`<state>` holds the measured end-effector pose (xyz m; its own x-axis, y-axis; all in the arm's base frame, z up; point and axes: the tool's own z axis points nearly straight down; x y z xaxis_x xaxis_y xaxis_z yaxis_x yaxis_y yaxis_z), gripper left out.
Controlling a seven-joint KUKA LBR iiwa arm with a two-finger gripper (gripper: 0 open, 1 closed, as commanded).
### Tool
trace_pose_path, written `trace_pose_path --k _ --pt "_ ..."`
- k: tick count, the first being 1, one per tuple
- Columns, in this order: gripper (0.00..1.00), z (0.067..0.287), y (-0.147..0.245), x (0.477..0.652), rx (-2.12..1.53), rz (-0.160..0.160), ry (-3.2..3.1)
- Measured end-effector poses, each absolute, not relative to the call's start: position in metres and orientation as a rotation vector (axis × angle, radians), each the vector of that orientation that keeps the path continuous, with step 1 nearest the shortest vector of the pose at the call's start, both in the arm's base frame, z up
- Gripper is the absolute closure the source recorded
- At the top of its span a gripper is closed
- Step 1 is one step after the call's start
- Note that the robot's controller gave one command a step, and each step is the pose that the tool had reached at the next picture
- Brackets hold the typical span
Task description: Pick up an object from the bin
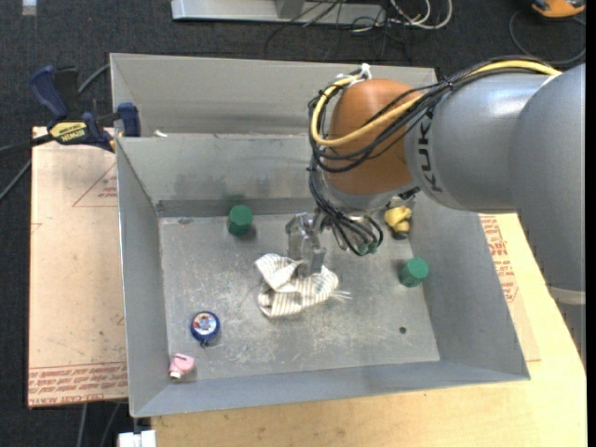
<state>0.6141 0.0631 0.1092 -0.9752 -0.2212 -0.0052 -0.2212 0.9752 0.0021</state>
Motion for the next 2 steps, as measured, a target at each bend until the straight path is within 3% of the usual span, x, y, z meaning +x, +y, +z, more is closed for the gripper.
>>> trace_pose_path --k 1,2 --pt "1.00 0.180 0.063 0.602 -0.408 0.006 3.112" --pt "1.00 0.238 0.056 0.640 -0.438 0.003 3.093"
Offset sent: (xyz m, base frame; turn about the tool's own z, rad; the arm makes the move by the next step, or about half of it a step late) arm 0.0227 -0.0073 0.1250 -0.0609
